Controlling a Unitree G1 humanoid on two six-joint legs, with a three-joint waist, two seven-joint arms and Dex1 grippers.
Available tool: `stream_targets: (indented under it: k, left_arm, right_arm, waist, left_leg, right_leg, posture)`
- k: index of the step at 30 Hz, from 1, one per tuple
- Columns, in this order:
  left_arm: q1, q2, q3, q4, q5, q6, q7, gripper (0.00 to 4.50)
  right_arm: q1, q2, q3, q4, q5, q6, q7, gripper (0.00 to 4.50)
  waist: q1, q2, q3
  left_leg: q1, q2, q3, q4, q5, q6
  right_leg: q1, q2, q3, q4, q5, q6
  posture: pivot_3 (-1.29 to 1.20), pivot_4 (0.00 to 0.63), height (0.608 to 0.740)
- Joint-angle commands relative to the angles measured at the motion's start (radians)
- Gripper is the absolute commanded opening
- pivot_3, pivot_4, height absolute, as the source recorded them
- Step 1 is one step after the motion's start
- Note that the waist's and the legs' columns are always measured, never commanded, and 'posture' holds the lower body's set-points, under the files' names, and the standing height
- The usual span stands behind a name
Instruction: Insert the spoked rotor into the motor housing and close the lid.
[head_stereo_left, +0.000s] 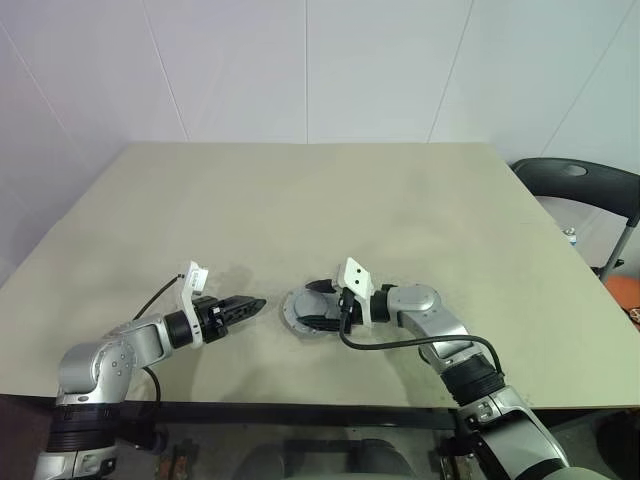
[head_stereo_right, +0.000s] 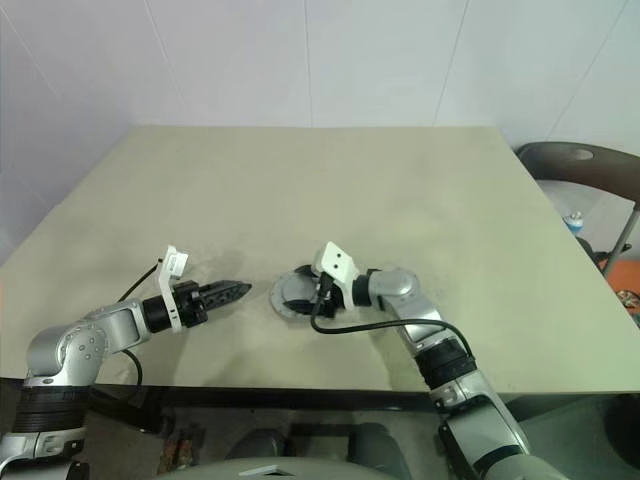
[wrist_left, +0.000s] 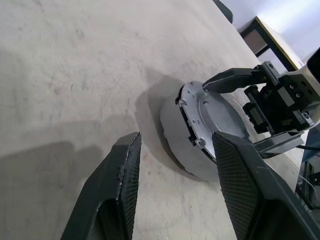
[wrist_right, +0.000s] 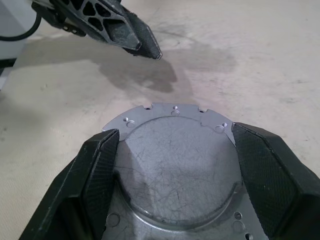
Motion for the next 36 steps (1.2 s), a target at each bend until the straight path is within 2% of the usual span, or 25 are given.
stream_targets:
  k: [1, 14, 30, 36]
  left_arm:
    - [-0.003, 0.004, 0.03, -0.033, -0.019, -0.005, 0.002, 2.43]
    - [0.006, 0.003, 0.03, -0.042, -0.022, 0.001, 0.005, 2.43]
    - [-0.002, 0.003, 0.028, -0.035, -0.017, -0.004, 0.003, 2.43]
    - [0.001, 0.002, 0.029, -0.038, -0.018, -0.004, 0.004, 2.43]
  right_arm:
    - [0.002, -0.006, 0.016, 0.007, -0.02, -0.024, 0.006, 3.27]
    - [-0.005, 0.031, -0.015, 0.014, 0.003, 0.022, -0.044, 3.27]
    - [0.003, 0.006, 0.025, 0.061, -0.068, -0.058, -0.059, 3.27]
    - [0.016, 0.032, 0.02, 0.057, -0.048, -0.001, -0.073, 3.27]
  waist:
    - [0.0, 0.0, 0.0]
    - [-0.002, 0.0, 0.0]
    - [-0.002, 0.0, 0.0]
    - [-0.005, -0.001, -0.001]
  left_leg:
    - [0.0, 0.0, 0.0, 0.0, 0.0, 0.0]
    - [0.001, 0.0, 0.0, 0.0, 0.0, 0.0]
    - [0.002, 0.0, 0.0, 0.001, 0.0, 0.0]
    - [0.007, 0.0, 0.0, 0.001, 0.0, 0.0]
  right_leg:
    - [0.0, 0.0, 0.0, 0.0, 0.0, 0.0]
    - [0.0, 0.0, 0.0, 0.001, 0.0, 0.0]
    - [0.002, 0.0, 0.0, 0.001, 0.0, 0.0]
    - [0.005, 0.001, 0.001, 0.003, 0.0, 0.0]
  posture:
    - [0.0, 0.0, 0.74]
    - [0.0, 0.0, 0.74]
    - [0.0, 0.0, 0.74]
    - [0.0, 0.0, 0.74]
